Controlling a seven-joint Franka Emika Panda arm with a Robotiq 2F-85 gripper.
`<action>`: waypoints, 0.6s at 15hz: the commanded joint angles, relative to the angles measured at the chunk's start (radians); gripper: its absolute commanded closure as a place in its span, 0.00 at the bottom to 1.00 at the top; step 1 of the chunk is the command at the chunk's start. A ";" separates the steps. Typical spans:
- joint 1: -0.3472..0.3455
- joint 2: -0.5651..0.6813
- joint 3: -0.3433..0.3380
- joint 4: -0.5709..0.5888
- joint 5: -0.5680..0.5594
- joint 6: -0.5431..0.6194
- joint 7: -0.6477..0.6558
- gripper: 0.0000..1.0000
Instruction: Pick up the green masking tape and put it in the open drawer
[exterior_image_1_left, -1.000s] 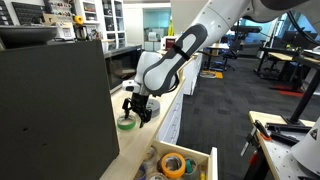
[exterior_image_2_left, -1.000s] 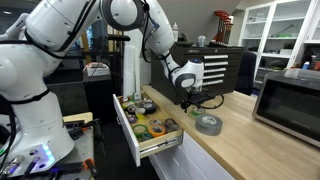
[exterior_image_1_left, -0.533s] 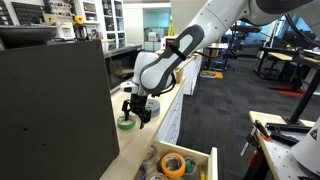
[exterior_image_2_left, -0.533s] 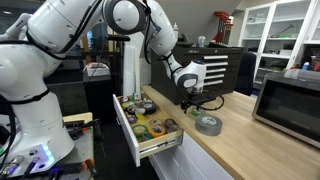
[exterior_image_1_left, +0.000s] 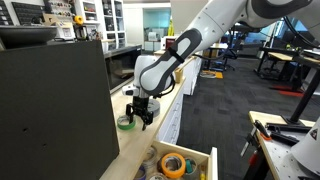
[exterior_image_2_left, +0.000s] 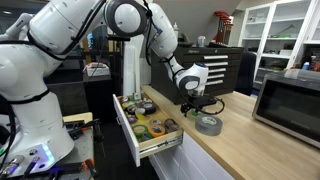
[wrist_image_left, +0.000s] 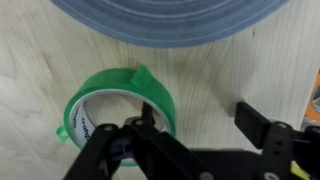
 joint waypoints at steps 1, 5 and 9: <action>0.013 0.014 -0.012 0.038 0.003 -0.031 0.000 0.47; 0.013 0.005 -0.011 0.038 0.002 -0.026 -0.002 0.72; 0.014 -0.001 -0.016 0.033 0.000 -0.022 0.000 0.94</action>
